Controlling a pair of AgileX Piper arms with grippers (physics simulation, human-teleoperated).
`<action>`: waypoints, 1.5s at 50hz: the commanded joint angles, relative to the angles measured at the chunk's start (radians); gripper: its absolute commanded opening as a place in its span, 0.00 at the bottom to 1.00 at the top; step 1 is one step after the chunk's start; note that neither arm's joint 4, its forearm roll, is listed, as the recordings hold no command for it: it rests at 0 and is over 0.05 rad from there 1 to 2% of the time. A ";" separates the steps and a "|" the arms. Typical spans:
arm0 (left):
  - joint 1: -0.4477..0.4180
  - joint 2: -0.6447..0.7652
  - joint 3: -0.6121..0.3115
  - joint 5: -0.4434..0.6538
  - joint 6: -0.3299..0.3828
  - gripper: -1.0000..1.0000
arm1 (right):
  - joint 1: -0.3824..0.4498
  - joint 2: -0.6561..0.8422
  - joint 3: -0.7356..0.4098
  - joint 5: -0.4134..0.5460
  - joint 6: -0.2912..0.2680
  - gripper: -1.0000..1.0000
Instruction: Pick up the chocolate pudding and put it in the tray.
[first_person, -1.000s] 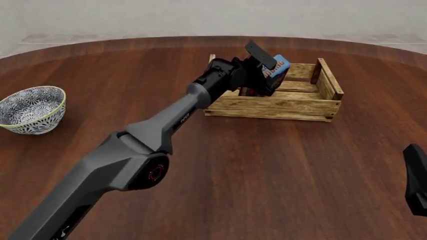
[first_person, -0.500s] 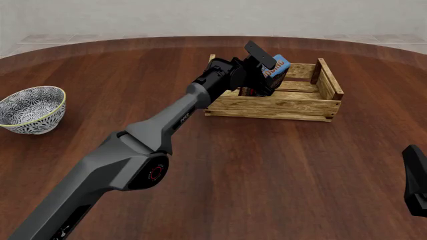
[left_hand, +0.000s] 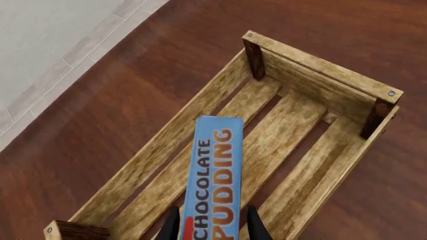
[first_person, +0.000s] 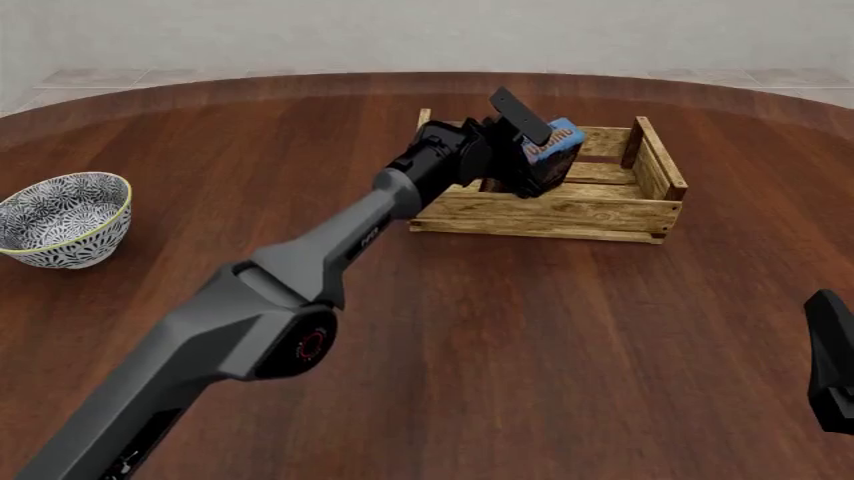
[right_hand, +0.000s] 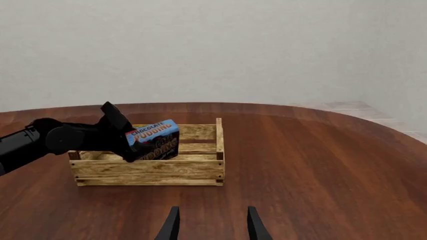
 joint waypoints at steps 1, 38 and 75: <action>0.002 -0.023 0.045 -0.021 0.006 1.00 | 0.001 0.000 0.000 0.000 -0.002 1.00; 0.007 -0.391 0.584 -0.256 0.028 1.00 | 0.006 0.000 -0.019 0.012 -0.011 1.00; -0.051 -1.006 1.315 -0.478 0.005 1.00 | 0.021 -0.001 -0.015 -0.011 -0.031 1.00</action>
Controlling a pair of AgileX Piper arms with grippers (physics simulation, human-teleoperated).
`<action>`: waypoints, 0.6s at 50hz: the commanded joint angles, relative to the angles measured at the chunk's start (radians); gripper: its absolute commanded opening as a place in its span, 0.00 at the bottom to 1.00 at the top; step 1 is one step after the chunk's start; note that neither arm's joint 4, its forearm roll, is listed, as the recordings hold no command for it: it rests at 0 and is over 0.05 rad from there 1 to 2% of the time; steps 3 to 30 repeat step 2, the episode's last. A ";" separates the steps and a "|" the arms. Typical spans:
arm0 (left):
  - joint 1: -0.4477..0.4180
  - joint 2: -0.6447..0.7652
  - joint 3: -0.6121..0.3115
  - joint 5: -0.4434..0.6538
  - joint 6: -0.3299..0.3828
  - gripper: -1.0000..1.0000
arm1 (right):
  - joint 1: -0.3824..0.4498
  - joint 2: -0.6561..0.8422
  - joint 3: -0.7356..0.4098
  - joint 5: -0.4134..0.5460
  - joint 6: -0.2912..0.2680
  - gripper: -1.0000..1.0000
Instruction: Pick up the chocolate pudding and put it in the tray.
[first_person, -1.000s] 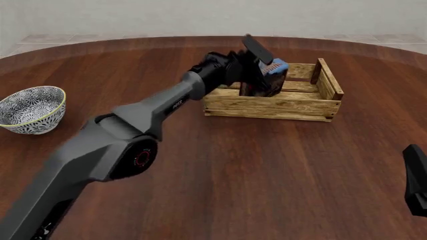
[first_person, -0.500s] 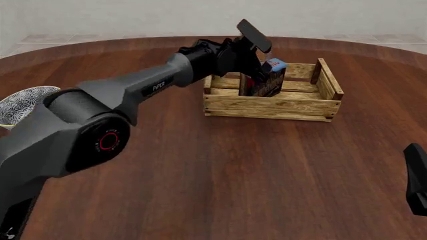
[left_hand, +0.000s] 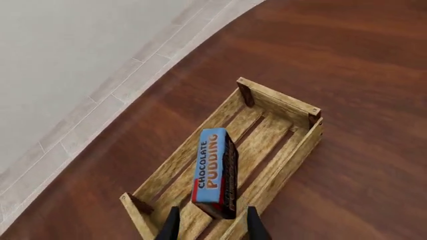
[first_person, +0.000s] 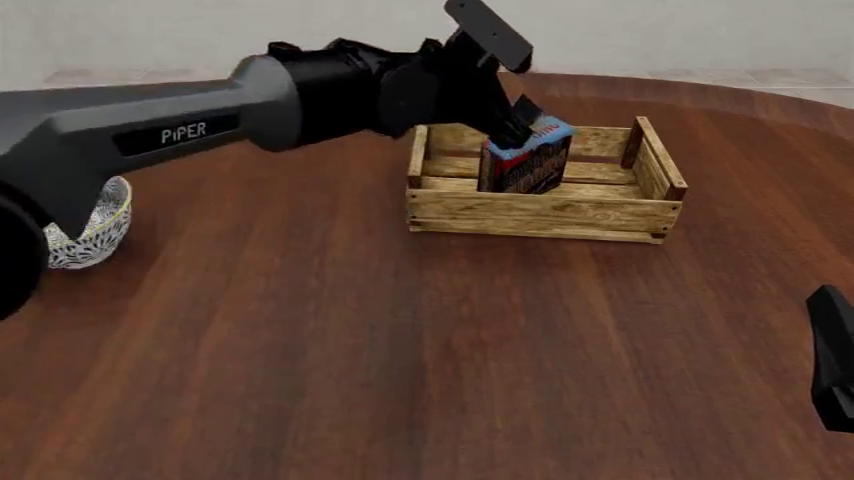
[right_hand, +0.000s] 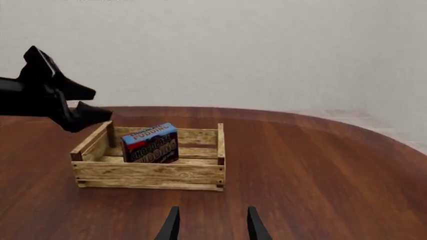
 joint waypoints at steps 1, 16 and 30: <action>-0.012 -0.201 0.240 -0.070 -0.021 1.00 | 0.007 0.000 -0.003 -0.006 -0.008 1.00; -0.010 -0.216 0.259 -0.078 -0.021 1.00 | 0.008 0.000 -0.003 -0.006 -0.009 1.00; -0.010 -0.216 0.259 -0.078 -0.021 1.00 | 0.008 0.000 -0.003 -0.006 -0.009 1.00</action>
